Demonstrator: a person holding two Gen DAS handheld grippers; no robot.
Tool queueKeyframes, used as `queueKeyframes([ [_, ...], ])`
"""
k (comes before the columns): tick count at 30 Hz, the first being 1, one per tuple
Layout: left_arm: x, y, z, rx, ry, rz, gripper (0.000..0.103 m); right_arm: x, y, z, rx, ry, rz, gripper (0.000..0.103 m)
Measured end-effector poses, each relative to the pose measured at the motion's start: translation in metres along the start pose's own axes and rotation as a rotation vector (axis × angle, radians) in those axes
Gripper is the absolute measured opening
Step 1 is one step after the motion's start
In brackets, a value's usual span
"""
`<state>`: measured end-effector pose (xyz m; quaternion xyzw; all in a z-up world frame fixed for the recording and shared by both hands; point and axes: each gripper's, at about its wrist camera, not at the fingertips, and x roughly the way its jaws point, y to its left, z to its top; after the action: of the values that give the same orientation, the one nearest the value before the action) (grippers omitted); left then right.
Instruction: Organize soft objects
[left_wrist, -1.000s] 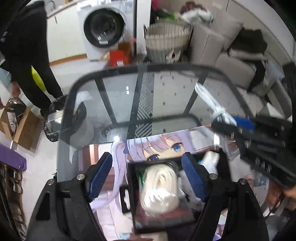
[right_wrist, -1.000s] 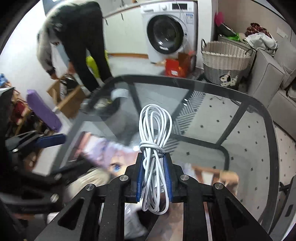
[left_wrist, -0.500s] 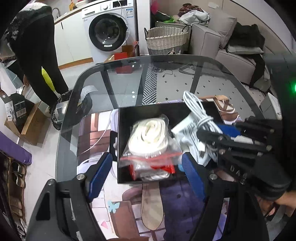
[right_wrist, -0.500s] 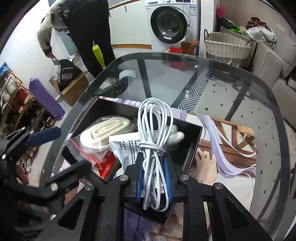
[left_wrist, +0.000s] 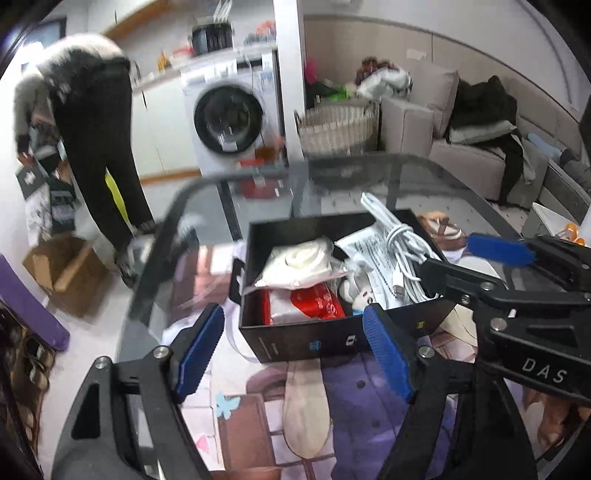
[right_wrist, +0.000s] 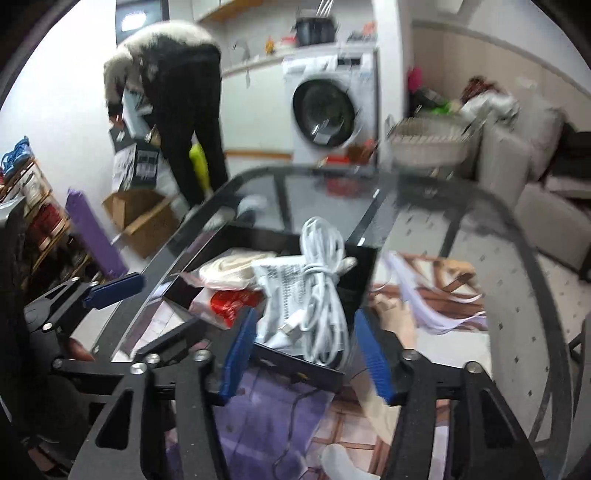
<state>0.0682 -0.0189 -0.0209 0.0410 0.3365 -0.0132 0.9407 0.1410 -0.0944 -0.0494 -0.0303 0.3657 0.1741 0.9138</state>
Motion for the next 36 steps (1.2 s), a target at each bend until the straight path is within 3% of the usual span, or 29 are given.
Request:
queueKeyframes([
  [1,-0.006,-0.002,-0.004,0.012,-0.049,0.008,0.078,-0.008,0.0,-0.006,0.001,-0.055,-0.017,0.078],
  [3,-0.013,-0.003,-0.009,0.023,-0.12,0.009,0.078,-0.026,-0.001,-0.017,-0.01,-0.169,-0.049,0.087],
  [5,-0.02,-0.002,-0.013,0.021,-0.182,0.004,0.078,-0.039,-0.002,-0.024,-0.029,-0.242,-0.078,0.089],
  [8,-0.031,0.005,-0.018,-0.008,-0.258,-0.005,0.078,-0.057,-0.008,-0.043,0.002,-0.334,-0.118,0.099],
  [9,-0.036,0.008,-0.022,-0.026,-0.291,0.005,0.081,-0.063,-0.01,-0.052,0.016,-0.368,-0.136,0.102],
  [12,-0.045,0.013,-0.028,-0.079,-0.348,0.028,0.1,-0.068,-0.011,-0.068,0.018,-0.39,-0.146,0.102],
  [14,-0.052,0.015,-0.032,-0.101,-0.392,0.023,0.1,-0.072,-0.006,-0.075,-0.023,-0.404,-0.127,0.102],
  [18,-0.054,0.011,-0.033,-0.059,-0.392,-0.001,0.101,-0.082,-0.004,-0.082,-0.046,-0.472,-0.196,0.102],
  [22,-0.056,0.008,-0.036,-0.075,-0.407,-0.006,0.101,-0.089,-0.009,-0.077,0.001,-0.506,-0.201,0.102],
  [36,-0.057,0.002,-0.041,-0.108,-0.413,0.005,0.101,-0.094,-0.007,-0.074,0.0,-0.521,-0.2,0.102],
])
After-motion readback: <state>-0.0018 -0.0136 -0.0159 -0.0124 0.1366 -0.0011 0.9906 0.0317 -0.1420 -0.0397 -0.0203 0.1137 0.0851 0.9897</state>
